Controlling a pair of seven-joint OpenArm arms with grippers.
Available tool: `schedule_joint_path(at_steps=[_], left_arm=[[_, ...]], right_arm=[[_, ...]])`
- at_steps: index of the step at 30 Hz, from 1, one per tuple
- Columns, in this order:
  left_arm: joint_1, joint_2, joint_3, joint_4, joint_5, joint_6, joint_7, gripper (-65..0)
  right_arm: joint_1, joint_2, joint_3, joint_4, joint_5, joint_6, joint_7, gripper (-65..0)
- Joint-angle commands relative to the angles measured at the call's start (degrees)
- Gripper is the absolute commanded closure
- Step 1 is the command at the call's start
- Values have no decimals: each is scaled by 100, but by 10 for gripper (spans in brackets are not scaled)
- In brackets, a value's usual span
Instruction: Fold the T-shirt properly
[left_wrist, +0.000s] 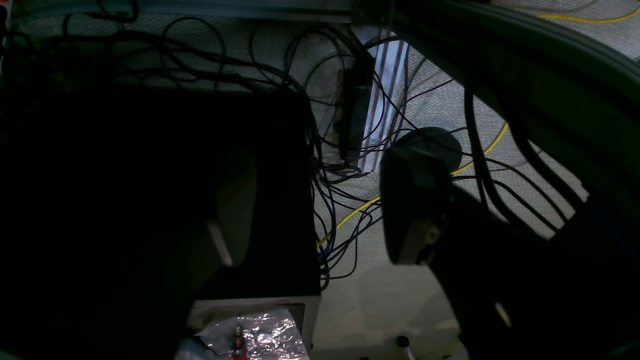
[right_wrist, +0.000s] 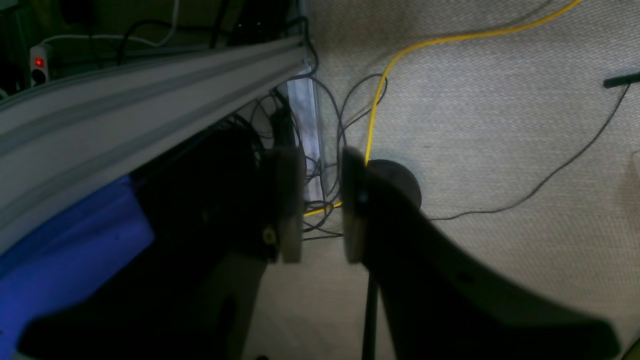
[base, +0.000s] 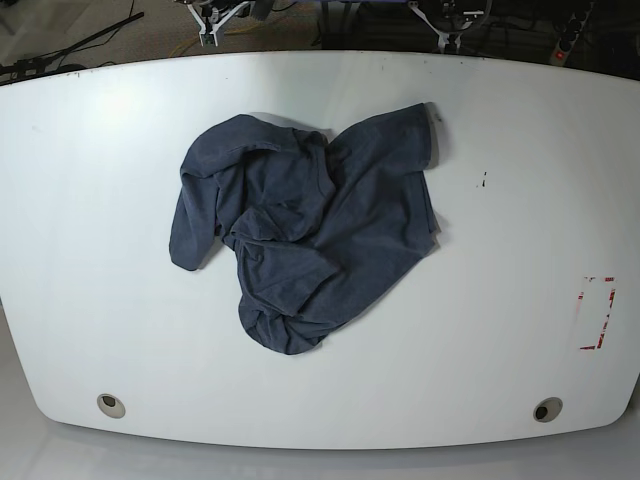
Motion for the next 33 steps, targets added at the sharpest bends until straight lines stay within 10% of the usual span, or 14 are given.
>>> schedule_joint_path(at_steps=[1, 17, 33], left_arm=[[98, -27, -12, 79, 0, 27, -40, -362], [186, -5, -11, 108, -9, -12, -141, -363], [2120, -31, -11, 2790, -9, -12, -466, -363]], right_arm=[[-131, 30, -11, 94, -71, 6, 95, -128], [-61, -67, 6, 111, -28, 13, 47, -122], [-1581, -76, 15, 2142, 34, 57, 144, -122]])
